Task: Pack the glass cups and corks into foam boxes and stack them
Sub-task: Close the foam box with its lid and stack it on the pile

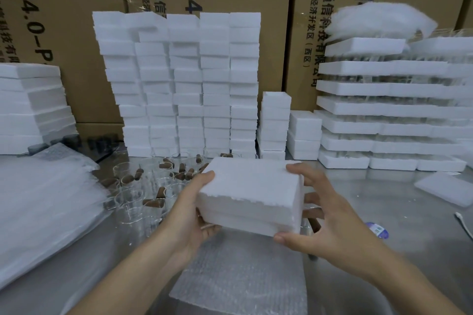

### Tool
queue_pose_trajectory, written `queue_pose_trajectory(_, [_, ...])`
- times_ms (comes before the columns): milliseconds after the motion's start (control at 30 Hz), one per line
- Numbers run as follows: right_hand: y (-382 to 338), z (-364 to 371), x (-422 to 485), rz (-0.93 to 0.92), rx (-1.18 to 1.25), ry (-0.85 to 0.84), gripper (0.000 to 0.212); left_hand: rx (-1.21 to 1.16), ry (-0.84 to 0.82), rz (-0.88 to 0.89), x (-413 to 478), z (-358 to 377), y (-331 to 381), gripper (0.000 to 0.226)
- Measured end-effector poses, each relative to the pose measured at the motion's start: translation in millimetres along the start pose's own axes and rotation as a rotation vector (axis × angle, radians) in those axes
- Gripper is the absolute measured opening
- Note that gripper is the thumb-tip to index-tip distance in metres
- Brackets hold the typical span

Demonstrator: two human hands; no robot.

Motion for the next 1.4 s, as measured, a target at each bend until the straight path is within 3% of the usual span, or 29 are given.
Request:
queue_pose_trajectory(133, [0,4,-1,-0.024,-0.022,0.000,0.108,-0.064,-0.047,-0.020,6,-3,-2,0.061])
queue_pose_trajectory(300, [2,2,-2,-0.042,-0.203,0.007,0.106,-0.049,-0.067,0.004,11,-1,-4,0.074])
queue_pose_trajectory(400, [2,0,-3,-0.055,-0.308,0.013,0.104,-0.067,-0.061,0.020,13,-3,-3,0.056])
queue_pose_trajectory(533, [0,-1,-3,-0.085,-0.270,0.021,0.105,-0.050,-0.076,0.041,12,0,-2,0.033])
queue_pose_trajectory(733, [-1,7,-2,-0.117,-0.151,0.053,0.094,-0.024,-0.068,0.054,6,5,0,0.042])
queue_pose_trajectory(933, [0,4,-2,-0.117,-0.101,0.111,0.093,-0.042,-0.067,0.074,-5,8,6,0.068])
queue_pose_trajectory(1033, [-1,2,-2,-0.113,-0.073,0.154,0.096,-0.073,-0.093,0.073,-11,13,11,0.063])
queue_pose_trajectory(1133, [4,-10,-2,-0.062,0.013,0.243,0.098,-0.117,-0.109,0.094,-17,16,16,0.049])
queue_pose_trajectory(1233, [17,-44,-1,-0.002,0.032,0.457,0.093,-0.091,-0.030,0.140,-22,13,14,0.046])
queue_pose_trajectory(1400, [47,-110,19,0.168,-0.098,0.818,0.080,0.174,-0.027,0.334,-36,26,15,0.024])
Point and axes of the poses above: each hand's wrist, its own x-axis towards the middle knuckle, its own z-axis out of the palm, y = z × x, the point moved 8 cm from there along x, towards the middle knuckle, and after that the axes turned 2 degrees about -z, right-handed, at the moved point
